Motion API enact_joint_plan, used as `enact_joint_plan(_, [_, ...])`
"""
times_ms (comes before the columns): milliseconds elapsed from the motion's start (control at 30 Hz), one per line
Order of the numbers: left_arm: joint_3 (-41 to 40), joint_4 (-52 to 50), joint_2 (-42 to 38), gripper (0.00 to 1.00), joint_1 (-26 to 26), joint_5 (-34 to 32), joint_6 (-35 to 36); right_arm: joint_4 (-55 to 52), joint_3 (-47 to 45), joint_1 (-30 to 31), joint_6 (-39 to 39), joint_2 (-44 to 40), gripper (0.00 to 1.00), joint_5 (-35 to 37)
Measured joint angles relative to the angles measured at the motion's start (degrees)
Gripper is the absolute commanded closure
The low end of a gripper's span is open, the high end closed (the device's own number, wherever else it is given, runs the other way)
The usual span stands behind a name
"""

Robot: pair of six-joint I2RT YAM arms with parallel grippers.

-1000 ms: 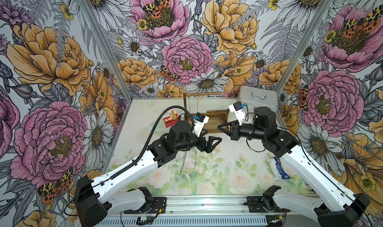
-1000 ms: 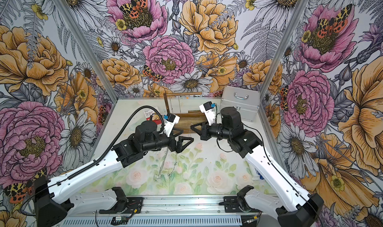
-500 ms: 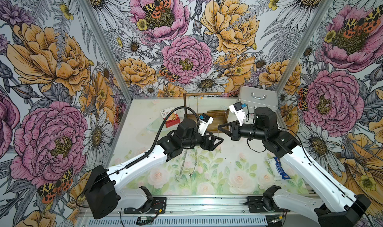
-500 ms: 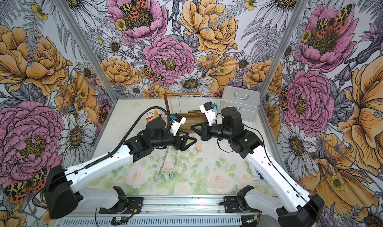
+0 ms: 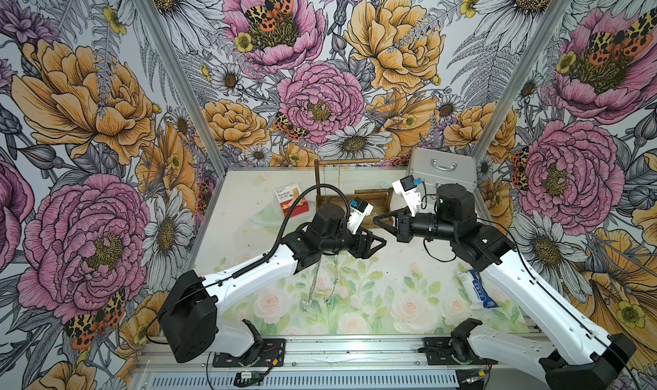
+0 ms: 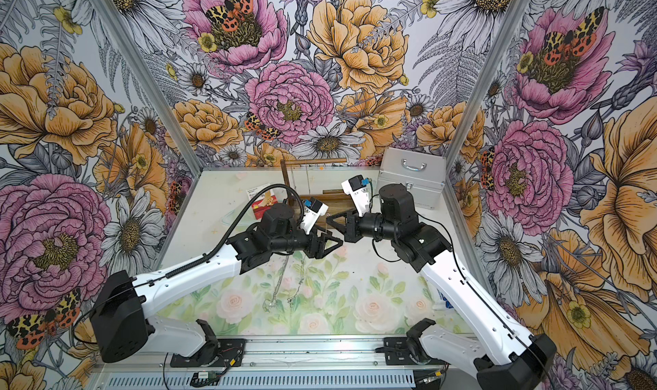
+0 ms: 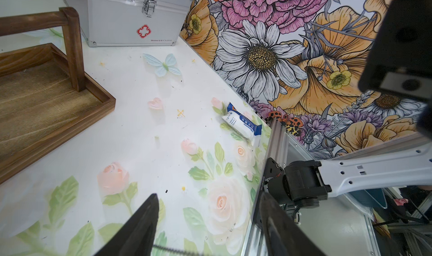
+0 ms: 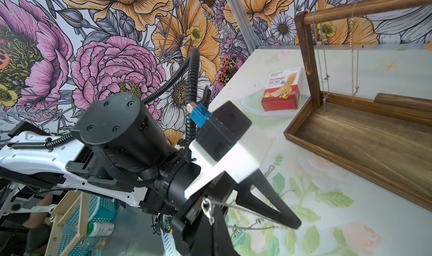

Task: Take the necklace off the jewelry display stand
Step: Place the necklace at the center of the board.

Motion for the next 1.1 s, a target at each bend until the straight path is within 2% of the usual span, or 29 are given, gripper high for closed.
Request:
enact_joint_plan(67, [0.0,0.83,0.59,0.4,0.04,0.66,0.0,-0.04,0.02,0.0,0.0,0.0,1.0,-0.02])
enact_joint_plan(233, [-0.24,2.95,1.29,0.51,0.04,1.99,-0.42,-0.44,0.02,0.0,-0.02,0.0,1.0,-0.02])
enact_joint_plan(1100, [-5.31,9.22,2.82,0.51,0.04,3.96,-1.92,-1.9,0.2,0.0,-0.02,0.0,1.0,-0.02])
